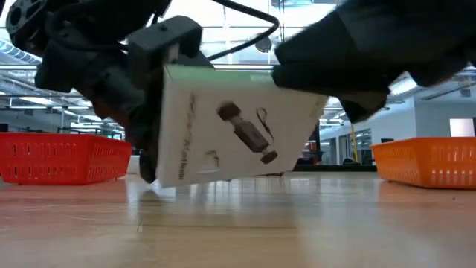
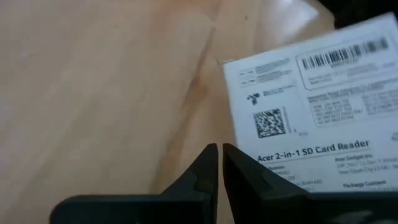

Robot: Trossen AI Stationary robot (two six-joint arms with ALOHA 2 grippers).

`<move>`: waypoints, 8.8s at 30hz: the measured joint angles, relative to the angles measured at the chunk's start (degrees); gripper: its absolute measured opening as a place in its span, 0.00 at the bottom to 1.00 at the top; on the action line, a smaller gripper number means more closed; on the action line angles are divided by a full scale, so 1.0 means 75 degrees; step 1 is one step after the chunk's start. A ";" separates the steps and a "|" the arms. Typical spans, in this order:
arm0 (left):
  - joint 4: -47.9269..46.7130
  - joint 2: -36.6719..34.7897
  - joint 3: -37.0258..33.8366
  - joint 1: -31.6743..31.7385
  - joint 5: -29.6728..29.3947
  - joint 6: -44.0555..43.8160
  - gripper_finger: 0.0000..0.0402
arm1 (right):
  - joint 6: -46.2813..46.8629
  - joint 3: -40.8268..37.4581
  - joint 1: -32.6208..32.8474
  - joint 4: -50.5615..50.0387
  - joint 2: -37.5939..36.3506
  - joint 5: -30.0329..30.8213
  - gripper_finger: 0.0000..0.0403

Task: Pick and place items into bin
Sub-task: Put the card reader box into the orange bin

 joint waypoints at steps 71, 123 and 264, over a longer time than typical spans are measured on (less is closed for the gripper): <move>0.0807 -0.0047 0.0195 -0.0120 0.0034 0.0359 0.08 | 0.1688 -0.0093 -0.0454 -0.0322 -0.0069 0.0028 0.13; 0.0762 -0.0055 0.0233 -0.0360 0.0079 0.0367 0.08 | 0.3420 -0.0495 -0.0445 0.0712 -0.0060 -0.0153 0.12; -0.0561 0.0269 0.0250 0.0125 0.0428 -0.0156 0.08 | 0.5552 -0.0519 -0.0394 -0.3908 -0.1119 -0.1388 0.46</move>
